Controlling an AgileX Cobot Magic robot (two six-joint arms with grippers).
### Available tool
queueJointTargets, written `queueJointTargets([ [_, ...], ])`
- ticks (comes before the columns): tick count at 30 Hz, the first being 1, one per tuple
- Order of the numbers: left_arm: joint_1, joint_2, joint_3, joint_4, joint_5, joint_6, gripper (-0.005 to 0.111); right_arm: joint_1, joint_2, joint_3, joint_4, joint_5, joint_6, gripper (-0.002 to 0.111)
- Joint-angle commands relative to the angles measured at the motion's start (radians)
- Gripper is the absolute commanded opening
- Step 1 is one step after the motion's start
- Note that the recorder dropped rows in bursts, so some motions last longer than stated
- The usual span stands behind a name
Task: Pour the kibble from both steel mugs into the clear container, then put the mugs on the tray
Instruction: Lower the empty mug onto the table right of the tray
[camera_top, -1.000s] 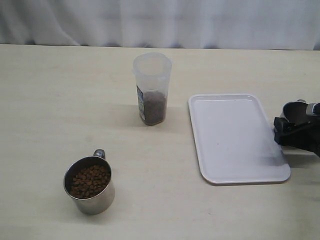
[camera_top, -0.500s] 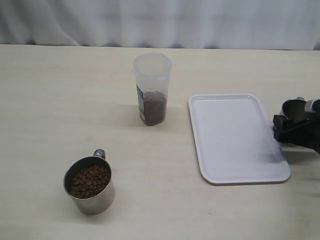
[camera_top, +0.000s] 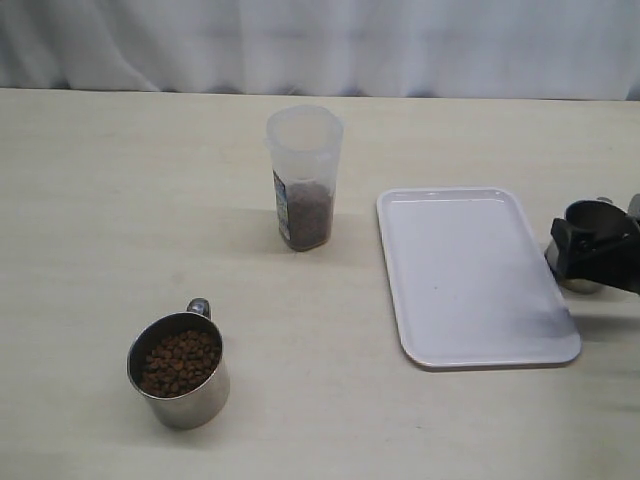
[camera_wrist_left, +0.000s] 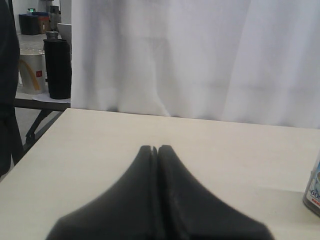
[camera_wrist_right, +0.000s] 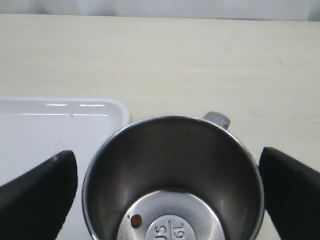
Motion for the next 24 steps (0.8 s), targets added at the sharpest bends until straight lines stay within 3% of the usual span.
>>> queueJointTargets([
  [1, 0.0, -0.003, 0.002, -0.005, -0.015, -0.001, 0.0, -0.006, -0.04, 0.02, -0.001, -0.027, 0.0, 0.079],
  [20, 0.0, -0.003, 0.002, -0.005, -0.013, -0.001, 0.0, -0.006, -0.4, 0.161, -0.054, -0.121, -0.007, 0.079],
  [24, 0.0, -0.003, 0.002, -0.005, -0.013, -0.001, 0.0, -0.003, -0.525, 0.208, -0.071, -0.117, 0.0, 0.069],
])
